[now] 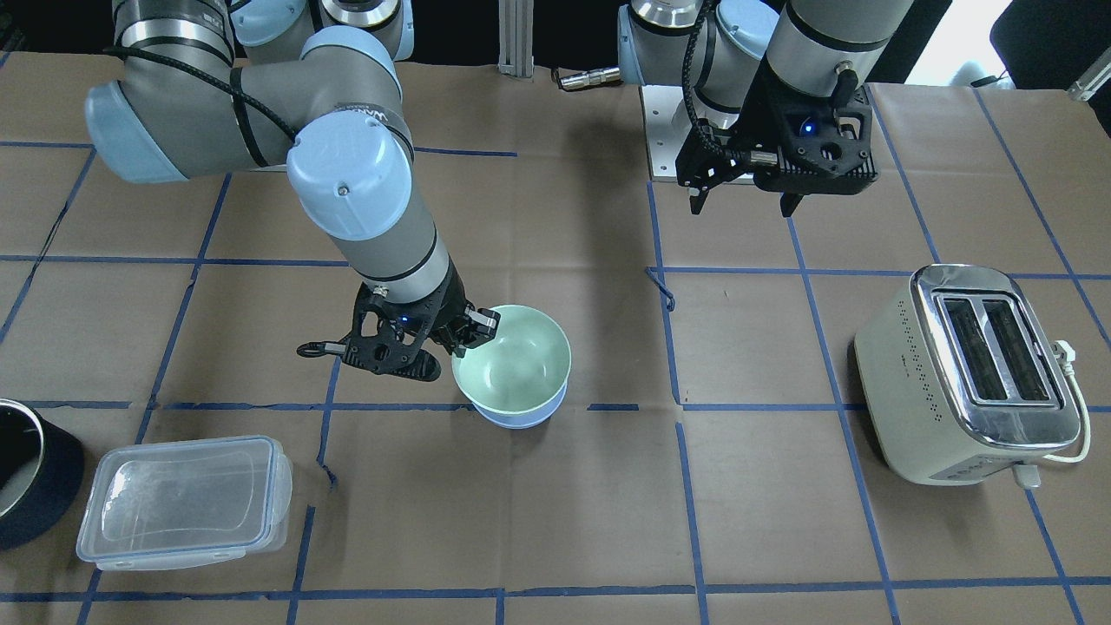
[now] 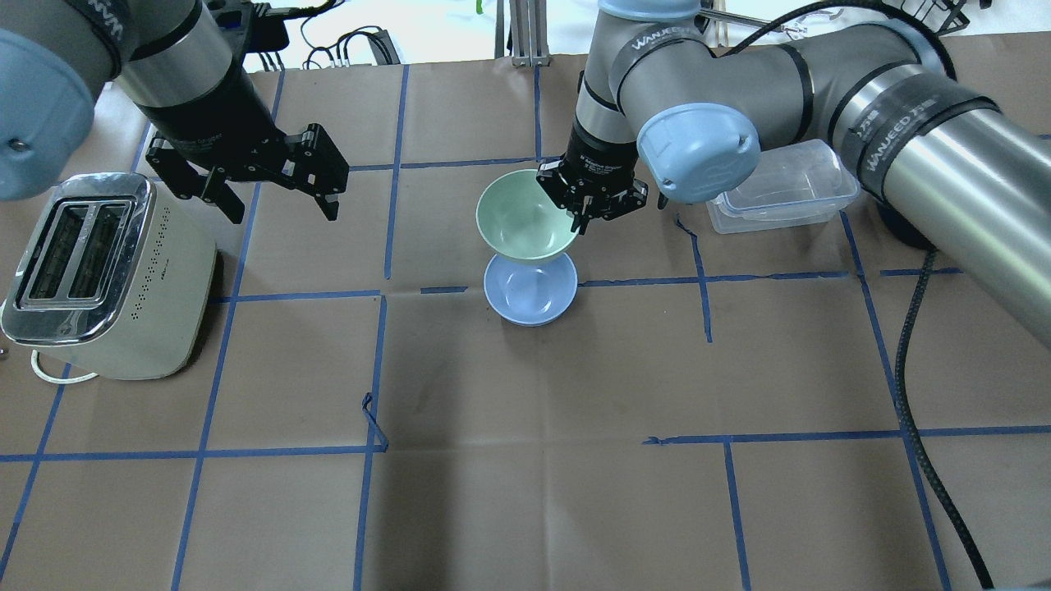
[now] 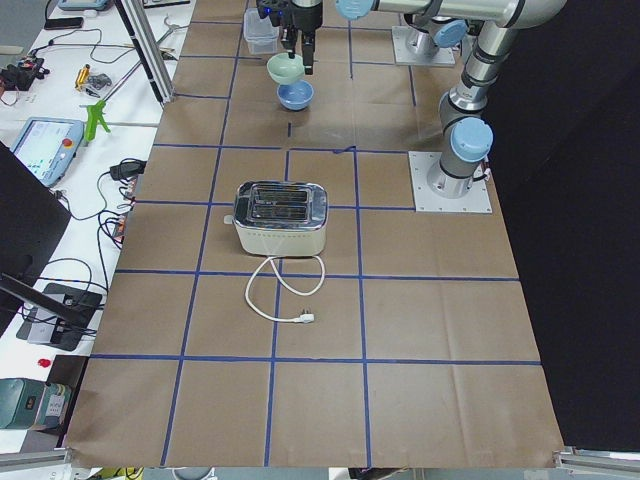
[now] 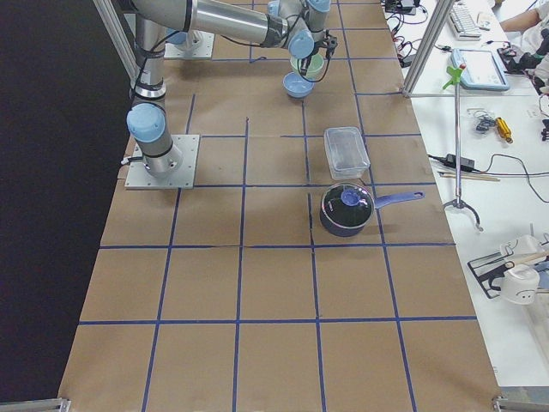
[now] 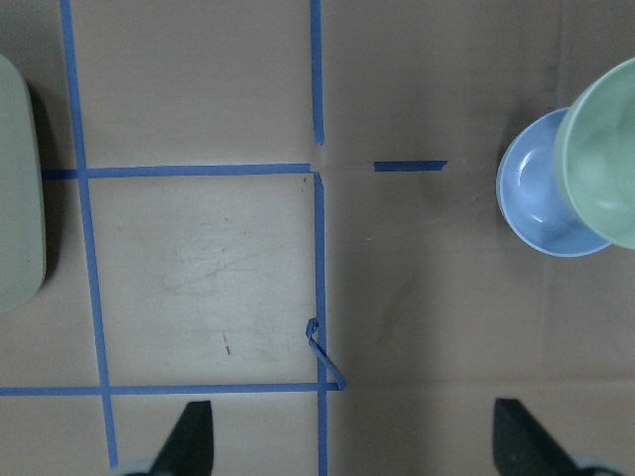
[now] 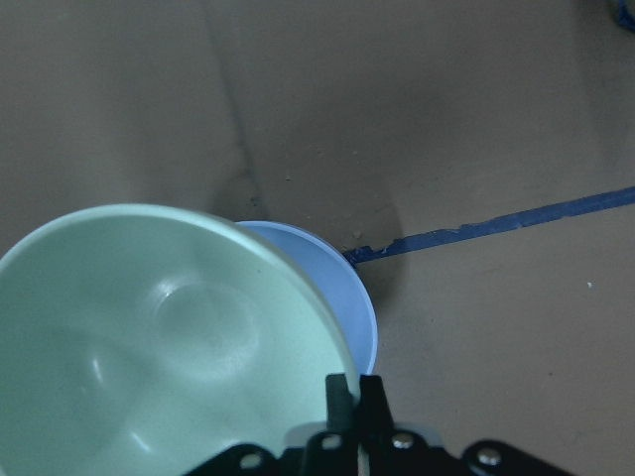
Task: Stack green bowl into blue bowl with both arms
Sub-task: 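Lower the green bowl into the blue bowl and open the right gripper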
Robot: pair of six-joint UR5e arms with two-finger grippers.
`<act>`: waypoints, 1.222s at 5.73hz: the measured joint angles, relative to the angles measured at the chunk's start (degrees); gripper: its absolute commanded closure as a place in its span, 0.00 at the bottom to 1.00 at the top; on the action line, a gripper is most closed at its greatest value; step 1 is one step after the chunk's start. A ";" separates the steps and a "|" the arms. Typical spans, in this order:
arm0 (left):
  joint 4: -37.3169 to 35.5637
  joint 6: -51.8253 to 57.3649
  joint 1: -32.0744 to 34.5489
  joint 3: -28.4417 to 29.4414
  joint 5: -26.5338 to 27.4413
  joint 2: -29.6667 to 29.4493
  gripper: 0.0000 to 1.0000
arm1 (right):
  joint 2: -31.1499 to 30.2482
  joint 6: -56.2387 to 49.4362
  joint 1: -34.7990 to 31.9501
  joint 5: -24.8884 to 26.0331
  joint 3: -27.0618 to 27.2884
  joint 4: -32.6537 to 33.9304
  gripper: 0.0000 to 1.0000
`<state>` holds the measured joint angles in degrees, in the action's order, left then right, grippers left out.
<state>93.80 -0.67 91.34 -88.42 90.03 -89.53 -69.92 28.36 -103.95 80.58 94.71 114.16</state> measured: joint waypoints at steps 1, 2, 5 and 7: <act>-0.02 0.04 -0.05 0.00 -0.02 -0.02 0.02 | 0.10 0.05 -0.02 -0.04 2.97 2.70 0.93; -0.02 0.05 -0.09 0.00 -0.03 -0.02 0.02 | 0.17 0.04 -0.02 -0.12 4.26 4.01 0.93; 0.20 0.04 -0.11 0.00 0.05 0.04 0.02 | 1.27 0.09 -0.02 -2.04 4.89 7.41 0.52; 0.24 0.06 -0.09 0.07 0.06 0.10 0.02 | 1.46 -0.29 -0.03 -2.50 4.87 6.86 0.00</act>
<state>94.04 -0.62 91.25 -88.35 90.09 -89.44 -68.46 28.07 -103.97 78.08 99.58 121.03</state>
